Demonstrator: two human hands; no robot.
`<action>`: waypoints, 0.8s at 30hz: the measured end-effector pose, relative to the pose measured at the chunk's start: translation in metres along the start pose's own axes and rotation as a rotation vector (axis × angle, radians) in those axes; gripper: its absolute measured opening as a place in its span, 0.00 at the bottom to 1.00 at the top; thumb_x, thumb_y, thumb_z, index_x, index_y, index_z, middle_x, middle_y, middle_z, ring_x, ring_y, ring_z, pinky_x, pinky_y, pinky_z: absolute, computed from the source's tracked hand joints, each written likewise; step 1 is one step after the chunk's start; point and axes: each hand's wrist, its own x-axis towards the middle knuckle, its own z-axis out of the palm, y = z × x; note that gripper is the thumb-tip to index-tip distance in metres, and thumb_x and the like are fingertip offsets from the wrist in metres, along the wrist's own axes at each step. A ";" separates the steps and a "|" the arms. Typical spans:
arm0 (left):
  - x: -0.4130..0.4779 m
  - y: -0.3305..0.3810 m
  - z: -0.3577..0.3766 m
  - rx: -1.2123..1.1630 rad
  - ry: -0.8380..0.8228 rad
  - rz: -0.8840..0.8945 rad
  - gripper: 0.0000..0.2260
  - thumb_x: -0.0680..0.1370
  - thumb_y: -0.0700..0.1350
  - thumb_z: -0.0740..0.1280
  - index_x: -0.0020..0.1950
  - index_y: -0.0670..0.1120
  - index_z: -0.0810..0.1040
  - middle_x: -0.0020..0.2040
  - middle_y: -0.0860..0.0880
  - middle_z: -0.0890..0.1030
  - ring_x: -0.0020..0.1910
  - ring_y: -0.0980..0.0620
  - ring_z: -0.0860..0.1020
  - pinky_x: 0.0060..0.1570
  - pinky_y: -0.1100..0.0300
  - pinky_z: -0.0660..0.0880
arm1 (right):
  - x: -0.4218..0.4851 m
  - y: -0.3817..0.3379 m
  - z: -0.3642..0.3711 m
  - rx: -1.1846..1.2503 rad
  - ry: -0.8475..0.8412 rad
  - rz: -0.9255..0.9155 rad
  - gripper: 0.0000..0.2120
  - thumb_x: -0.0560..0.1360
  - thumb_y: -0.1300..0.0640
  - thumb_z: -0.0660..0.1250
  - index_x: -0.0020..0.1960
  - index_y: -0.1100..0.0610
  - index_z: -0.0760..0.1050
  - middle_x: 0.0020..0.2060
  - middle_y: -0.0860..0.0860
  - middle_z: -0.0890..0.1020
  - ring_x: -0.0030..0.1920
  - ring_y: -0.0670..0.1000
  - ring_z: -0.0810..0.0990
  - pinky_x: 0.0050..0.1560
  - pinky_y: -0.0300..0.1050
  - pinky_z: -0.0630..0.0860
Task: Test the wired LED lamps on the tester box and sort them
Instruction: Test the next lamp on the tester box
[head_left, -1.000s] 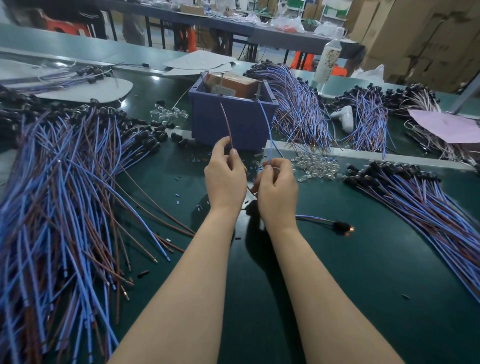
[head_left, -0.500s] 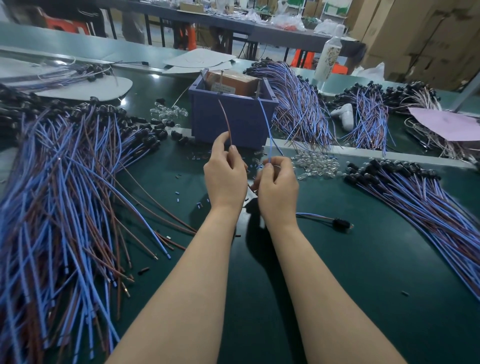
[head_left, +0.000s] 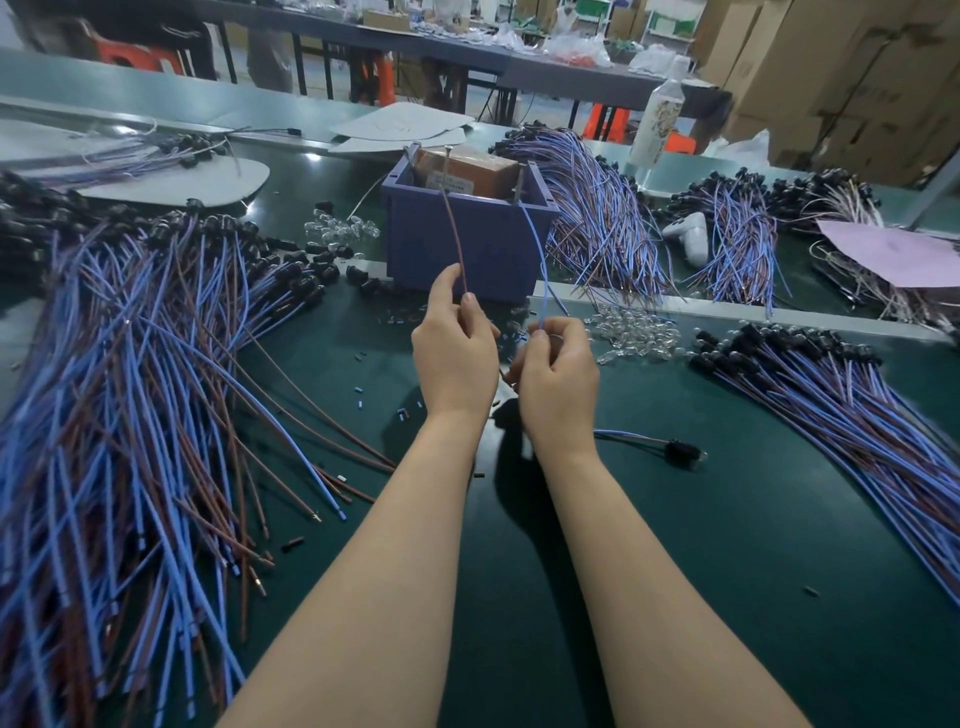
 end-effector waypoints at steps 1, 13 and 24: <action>0.001 0.000 0.001 0.002 -0.008 -0.003 0.15 0.81 0.41 0.58 0.68 0.44 0.70 0.36 0.48 0.81 0.35 0.53 0.78 0.43 0.66 0.73 | 0.000 0.000 0.000 0.001 -0.001 0.003 0.05 0.78 0.62 0.57 0.47 0.55 0.69 0.38 0.56 0.79 0.40 0.60 0.79 0.46 0.56 0.76; 0.003 -0.004 0.006 -0.012 -0.004 -0.021 0.15 0.81 0.41 0.58 0.68 0.44 0.70 0.32 0.51 0.79 0.30 0.60 0.75 0.35 0.77 0.68 | 0.000 0.001 0.001 0.006 -0.009 0.005 0.04 0.78 0.61 0.57 0.47 0.54 0.69 0.39 0.57 0.80 0.42 0.60 0.79 0.48 0.58 0.76; 0.001 -0.005 0.005 -0.023 0.023 0.008 0.17 0.82 0.40 0.57 0.71 0.44 0.67 0.31 0.53 0.78 0.29 0.62 0.75 0.34 0.77 0.68 | 0.000 0.000 0.001 0.025 0.012 0.012 0.09 0.78 0.62 0.58 0.43 0.49 0.68 0.36 0.55 0.78 0.39 0.60 0.79 0.46 0.59 0.77</action>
